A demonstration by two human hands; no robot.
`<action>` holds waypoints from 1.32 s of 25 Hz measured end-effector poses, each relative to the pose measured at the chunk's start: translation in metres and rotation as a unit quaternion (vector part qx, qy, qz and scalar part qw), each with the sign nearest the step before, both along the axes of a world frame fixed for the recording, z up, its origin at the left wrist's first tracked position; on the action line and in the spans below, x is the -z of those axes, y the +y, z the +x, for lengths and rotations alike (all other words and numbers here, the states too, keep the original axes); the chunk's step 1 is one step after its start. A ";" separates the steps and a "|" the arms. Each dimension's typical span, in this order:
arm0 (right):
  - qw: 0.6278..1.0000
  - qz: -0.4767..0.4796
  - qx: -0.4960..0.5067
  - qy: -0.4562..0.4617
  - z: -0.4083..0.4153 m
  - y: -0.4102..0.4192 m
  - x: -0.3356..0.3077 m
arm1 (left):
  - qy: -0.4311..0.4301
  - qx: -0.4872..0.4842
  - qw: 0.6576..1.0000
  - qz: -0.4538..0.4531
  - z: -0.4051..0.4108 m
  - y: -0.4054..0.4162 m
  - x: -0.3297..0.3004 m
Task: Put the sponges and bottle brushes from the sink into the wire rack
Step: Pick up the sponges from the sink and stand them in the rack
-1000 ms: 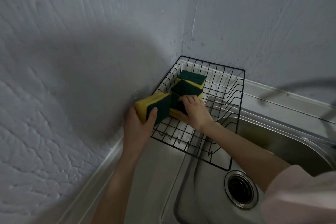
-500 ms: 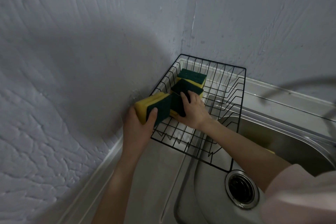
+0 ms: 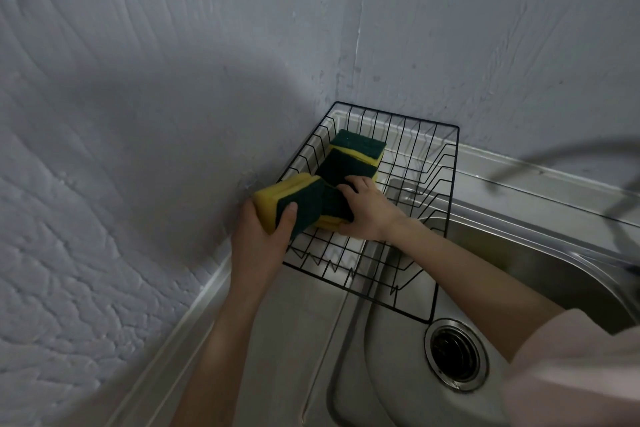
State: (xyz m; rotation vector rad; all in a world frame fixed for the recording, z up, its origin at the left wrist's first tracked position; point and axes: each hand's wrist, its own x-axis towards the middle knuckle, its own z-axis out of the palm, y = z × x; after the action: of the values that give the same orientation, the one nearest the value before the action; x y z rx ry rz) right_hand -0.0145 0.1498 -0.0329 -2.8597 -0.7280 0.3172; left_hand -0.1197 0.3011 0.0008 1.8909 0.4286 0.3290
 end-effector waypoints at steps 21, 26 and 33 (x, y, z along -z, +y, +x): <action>0.999 0.035 -0.010 -0.036 0.012 -0.003 0.005 | 0.001 -0.002 1.000 0.016 0.004 0.003 0.005; 1.000 0.021 -0.009 -0.020 0.015 0.003 0.012 | -0.001 -0.006 1.000 0.014 0.003 0.006 0.004; 0.980 0.193 -0.043 -0.019 -0.006 -0.010 -0.014 | 0.006 -0.005 1.000 -0.001 0.009 0.006 -0.001</action>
State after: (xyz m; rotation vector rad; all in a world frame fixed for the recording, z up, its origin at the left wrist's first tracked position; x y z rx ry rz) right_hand -0.0209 0.1397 -0.0192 -2.4788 -0.8198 0.1168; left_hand -0.1111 0.3070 0.0022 1.8899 0.4476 0.3233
